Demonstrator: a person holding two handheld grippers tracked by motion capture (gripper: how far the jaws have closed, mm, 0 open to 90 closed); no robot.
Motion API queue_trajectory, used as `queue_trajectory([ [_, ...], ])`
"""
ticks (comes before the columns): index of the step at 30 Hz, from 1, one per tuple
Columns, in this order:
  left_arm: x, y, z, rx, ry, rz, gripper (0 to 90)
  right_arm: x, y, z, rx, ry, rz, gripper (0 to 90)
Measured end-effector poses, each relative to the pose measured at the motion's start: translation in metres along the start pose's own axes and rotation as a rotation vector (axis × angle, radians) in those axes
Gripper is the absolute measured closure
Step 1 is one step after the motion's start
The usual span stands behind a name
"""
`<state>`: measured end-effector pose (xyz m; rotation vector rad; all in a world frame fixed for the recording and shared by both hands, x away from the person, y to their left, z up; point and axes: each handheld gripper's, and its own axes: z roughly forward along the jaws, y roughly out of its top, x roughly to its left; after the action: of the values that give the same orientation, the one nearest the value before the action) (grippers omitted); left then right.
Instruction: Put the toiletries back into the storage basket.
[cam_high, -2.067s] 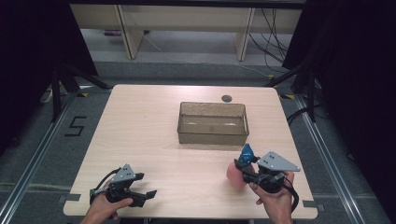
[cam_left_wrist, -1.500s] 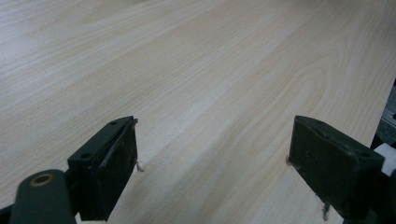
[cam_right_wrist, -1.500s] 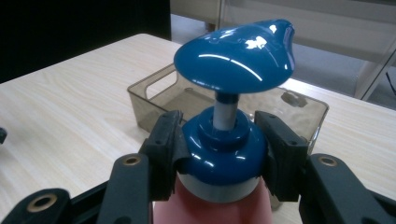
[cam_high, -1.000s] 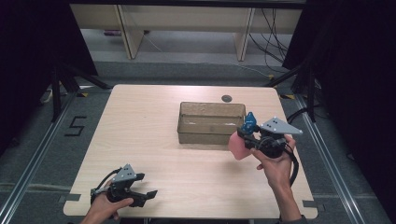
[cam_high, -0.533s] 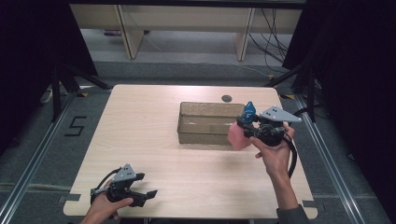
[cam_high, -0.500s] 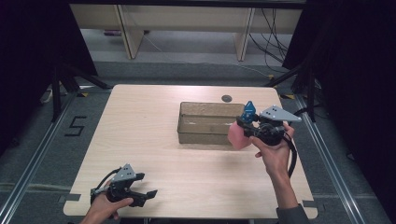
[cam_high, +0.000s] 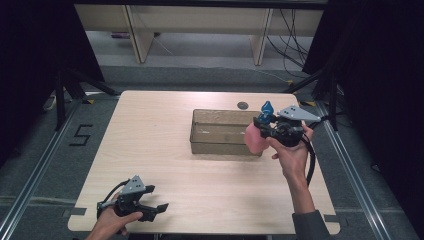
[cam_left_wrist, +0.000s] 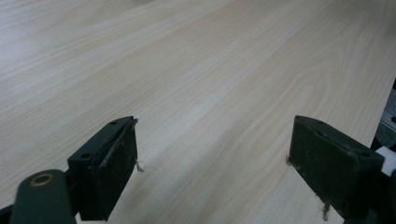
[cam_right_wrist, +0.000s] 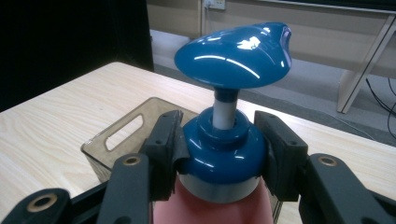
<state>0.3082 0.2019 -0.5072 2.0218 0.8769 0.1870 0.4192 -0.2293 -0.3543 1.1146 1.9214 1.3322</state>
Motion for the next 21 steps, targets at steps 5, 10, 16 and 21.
queue_trajectory([
  [5,0.000,0.000,0.000,0.009,0.002,0.008,14.9,-0.006,0.001,0.008,0.002,-0.013,-0.005,53.1],
  [10,0.001,0.000,0.000,0.012,0.003,0.013,14.9,-0.009,0.003,0.013,-0.007,-0.013,0.005,53.1],
  [16,0.000,0.000,0.000,-0.003,-0.001,-0.001,14.9,-0.012,0.004,0.023,-0.010,-0.031,-0.002,53.2],
  [21,0.002,0.000,-0.002,0.004,0.010,0.002,14.9,-0.012,0.004,0.032,-0.001,-0.021,0.021,53.1],
])
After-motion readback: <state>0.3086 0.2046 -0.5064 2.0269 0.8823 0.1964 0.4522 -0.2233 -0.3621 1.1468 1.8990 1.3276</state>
